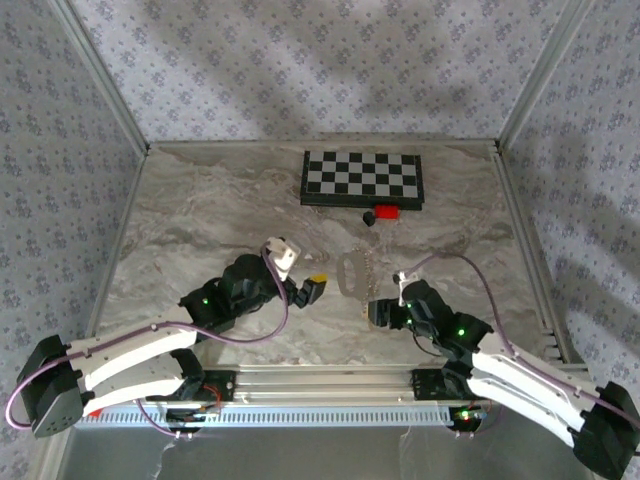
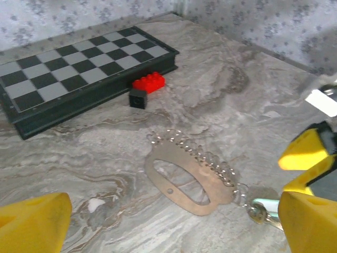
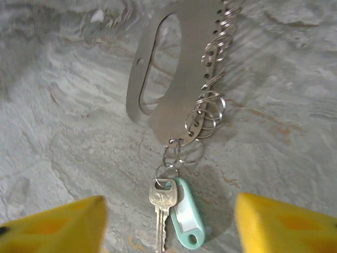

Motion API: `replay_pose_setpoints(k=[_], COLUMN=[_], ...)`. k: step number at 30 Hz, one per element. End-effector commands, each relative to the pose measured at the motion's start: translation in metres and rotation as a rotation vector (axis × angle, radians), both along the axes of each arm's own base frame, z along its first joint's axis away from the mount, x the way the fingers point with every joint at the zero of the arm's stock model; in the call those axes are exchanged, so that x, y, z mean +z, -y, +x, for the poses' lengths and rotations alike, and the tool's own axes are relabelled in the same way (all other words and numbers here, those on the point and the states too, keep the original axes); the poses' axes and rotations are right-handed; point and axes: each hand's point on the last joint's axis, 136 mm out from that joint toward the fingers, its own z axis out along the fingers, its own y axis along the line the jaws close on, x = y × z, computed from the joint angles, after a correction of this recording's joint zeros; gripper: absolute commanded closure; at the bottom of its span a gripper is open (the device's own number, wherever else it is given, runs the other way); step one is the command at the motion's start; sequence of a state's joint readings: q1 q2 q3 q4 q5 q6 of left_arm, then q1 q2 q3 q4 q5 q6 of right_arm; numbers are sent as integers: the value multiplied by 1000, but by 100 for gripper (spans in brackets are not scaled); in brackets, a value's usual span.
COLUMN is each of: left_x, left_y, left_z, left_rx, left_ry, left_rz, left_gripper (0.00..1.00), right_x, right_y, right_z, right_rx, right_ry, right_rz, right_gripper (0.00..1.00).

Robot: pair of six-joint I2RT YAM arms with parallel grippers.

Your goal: Put the keys on the keyring

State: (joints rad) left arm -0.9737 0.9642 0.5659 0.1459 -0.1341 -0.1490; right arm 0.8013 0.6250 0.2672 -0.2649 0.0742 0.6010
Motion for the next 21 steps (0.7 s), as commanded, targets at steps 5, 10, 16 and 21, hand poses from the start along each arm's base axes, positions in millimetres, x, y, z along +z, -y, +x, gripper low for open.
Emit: replay_pose_setpoints(k=[5,10,16,21], left_x=[21,22,13,1], left_y=[-50,-85,-134,-181], left_z=[40,46,43,41], left_rx=[357,511,656,819], left_ry=[21,54,120,84], left_rz=[-64,-18,108,107], left_gripper=[0,0,0,0], right_x=[54,89,116,126], right_y=[25,48,77,108], right_z=[17,30,39,45], right_rx=[-79,-136,-211,-358], right_ry=[209,356,469,516], right_rz=[-57,-159,-275,-324], right_gripper=[0,0,0,0])
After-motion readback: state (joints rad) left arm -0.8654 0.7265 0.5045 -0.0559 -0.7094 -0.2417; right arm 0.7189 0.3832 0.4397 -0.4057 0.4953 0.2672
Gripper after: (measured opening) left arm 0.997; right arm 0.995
